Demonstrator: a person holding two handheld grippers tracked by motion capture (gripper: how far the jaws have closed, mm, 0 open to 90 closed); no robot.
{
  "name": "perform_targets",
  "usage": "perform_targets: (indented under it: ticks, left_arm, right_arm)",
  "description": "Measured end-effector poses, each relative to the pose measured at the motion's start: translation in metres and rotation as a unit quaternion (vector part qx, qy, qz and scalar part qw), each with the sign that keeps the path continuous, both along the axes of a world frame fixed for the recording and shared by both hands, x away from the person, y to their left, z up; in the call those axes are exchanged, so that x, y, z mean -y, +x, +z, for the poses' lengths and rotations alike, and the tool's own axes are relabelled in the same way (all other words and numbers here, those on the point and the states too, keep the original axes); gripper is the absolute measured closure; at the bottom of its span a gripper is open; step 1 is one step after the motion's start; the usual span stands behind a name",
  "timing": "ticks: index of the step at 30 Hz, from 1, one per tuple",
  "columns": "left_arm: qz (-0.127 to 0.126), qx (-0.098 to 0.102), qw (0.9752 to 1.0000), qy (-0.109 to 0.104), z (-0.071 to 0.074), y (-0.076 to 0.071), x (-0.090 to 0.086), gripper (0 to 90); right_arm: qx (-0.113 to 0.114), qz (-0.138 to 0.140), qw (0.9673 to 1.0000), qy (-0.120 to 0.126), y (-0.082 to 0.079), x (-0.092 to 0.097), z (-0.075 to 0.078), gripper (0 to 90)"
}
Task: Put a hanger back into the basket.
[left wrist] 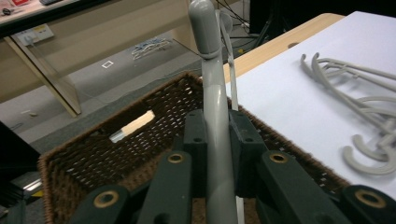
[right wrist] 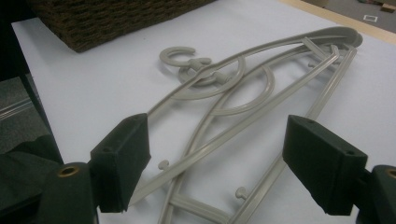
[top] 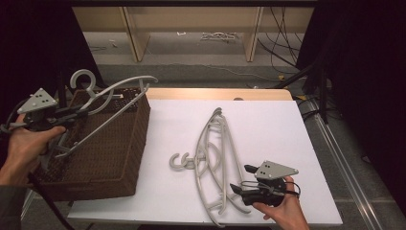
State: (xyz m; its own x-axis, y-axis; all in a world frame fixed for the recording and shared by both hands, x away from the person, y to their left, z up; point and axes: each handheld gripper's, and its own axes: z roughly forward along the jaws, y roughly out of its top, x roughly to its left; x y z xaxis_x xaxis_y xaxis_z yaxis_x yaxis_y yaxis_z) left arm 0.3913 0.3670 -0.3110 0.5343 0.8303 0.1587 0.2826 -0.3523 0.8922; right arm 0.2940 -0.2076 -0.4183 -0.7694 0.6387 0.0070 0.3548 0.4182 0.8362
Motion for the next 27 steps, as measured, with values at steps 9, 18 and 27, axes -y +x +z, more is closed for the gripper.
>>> perform_targets:
  ticks: [9, 18, 27]
  left_arm:
    - [0.022, -0.012, 0.9997, -0.005, -0.016, 0.001, -0.026, 79.3]
    - [0.035, -0.024, 0.9991, -0.006, -0.026, 0.002, -0.036, 79.3]
    - [0.043, -0.043, 0.9979, -0.022, -0.041, 0.004, -0.045, 79.3]
  right_arm:
    - [0.003, -0.003, 1.0000, -0.004, 0.000, 0.001, 0.000, 23.4]
    - [0.001, 0.001, 1.0000, 0.000, 0.000, 0.000, -0.002, 23.4]
    - [0.000, 0.000, 1.0000, 0.000, 0.000, 0.001, -0.002, 23.4]
